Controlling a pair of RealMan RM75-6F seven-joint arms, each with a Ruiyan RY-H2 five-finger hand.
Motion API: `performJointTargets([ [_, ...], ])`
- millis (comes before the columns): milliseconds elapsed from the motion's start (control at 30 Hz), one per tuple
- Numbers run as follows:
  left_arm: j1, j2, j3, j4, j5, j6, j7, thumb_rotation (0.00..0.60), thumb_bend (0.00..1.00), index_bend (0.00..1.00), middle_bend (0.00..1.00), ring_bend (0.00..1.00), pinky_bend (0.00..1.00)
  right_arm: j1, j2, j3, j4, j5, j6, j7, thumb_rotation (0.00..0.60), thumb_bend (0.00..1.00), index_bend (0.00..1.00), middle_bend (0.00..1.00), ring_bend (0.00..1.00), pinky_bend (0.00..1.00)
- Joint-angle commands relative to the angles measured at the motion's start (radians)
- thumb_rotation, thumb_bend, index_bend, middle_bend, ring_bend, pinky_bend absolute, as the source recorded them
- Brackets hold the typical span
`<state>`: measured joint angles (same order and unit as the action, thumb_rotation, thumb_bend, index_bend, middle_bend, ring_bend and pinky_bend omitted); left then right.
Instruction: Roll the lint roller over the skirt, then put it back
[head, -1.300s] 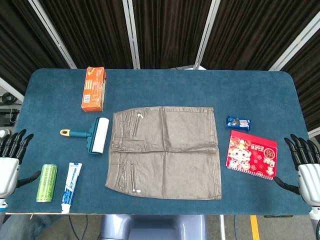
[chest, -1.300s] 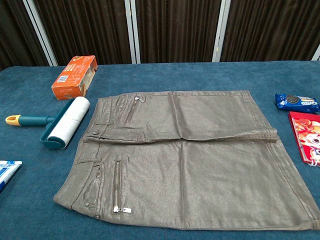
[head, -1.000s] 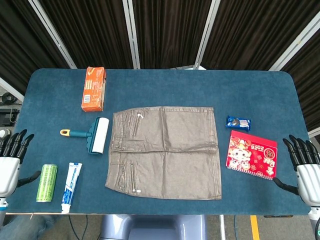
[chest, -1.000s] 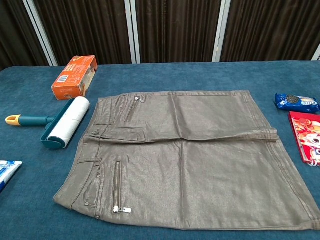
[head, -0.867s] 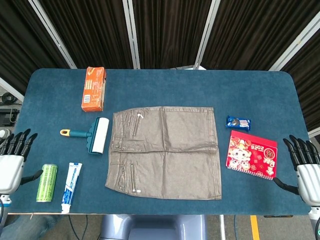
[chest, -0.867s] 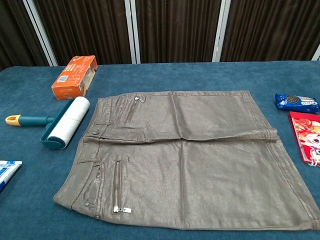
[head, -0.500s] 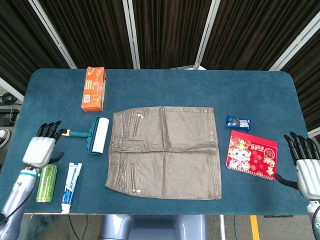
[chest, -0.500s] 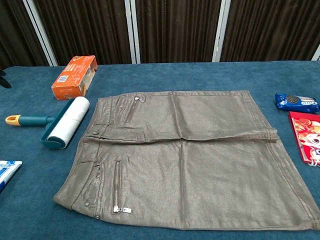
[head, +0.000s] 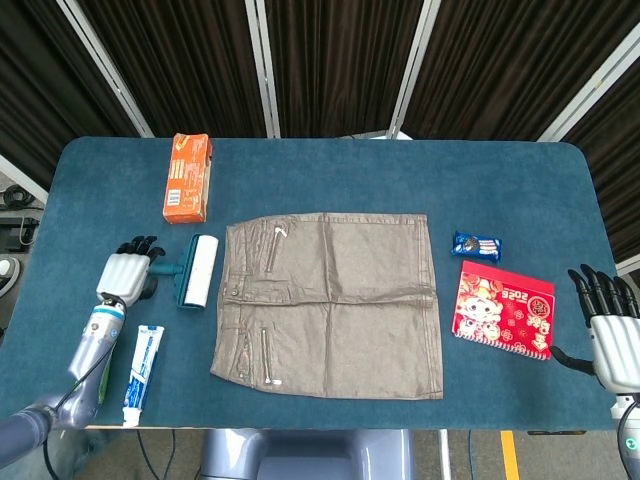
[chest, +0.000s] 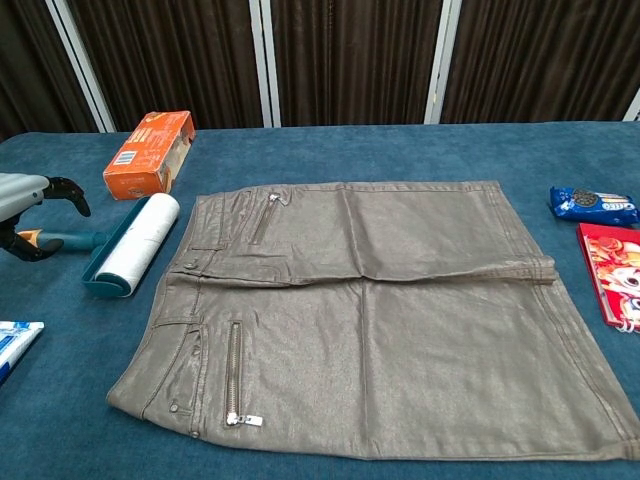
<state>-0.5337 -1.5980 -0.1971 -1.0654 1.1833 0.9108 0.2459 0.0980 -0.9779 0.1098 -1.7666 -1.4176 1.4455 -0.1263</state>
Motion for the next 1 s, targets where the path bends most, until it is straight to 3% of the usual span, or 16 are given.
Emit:
performJointTargets([
  [33,-0.021,-0.044,-0.001,0.056,-0.013,-0.024,-0.027,0.6,0.5,0.27,0.11,0.1,0.19,0.002,-0.002,0.002,0.004,0.009,-0.005,-0.003,0.6,0.0,0.0,0.0,0.0,0.0],
  [300,-0.048,-0.111,-0.003,0.146,-0.004,-0.025,-0.06,0.6,0.5,0.3,0.16,0.16,0.23,0.005,-0.002,0.01,0.016,0.035,-0.013,0.005,0.6,0.0,0.0,0.0,0.0,0.0],
  [733,-0.06,-0.145,0.004,0.18,0.003,-0.008,-0.051,0.6,0.51,0.39,0.3,0.26,0.33,0.006,0.0,0.009,0.021,0.044,-0.02,0.011,0.6,0.0,0.0,0.0,0.0,0.0],
  [833,-0.061,-0.147,0.004,0.183,-0.005,-0.01,-0.037,0.6,0.63,0.48,0.38,0.33,0.41,0.007,0.001,0.008,0.02,0.044,-0.022,0.012,0.6,0.0,0.0,0.0,0.0,0.0],
  [1000,-0.061,-0.133,0.006,0.166,0.003,0.002,-0.038,0.6,0.82,0.55,0.44,0.38,0.45,0.007,0.003,0.008,0.019,0.045,-0.022,0.016,0.6,0.0,0.0,0.0,0.0,0.0],
])
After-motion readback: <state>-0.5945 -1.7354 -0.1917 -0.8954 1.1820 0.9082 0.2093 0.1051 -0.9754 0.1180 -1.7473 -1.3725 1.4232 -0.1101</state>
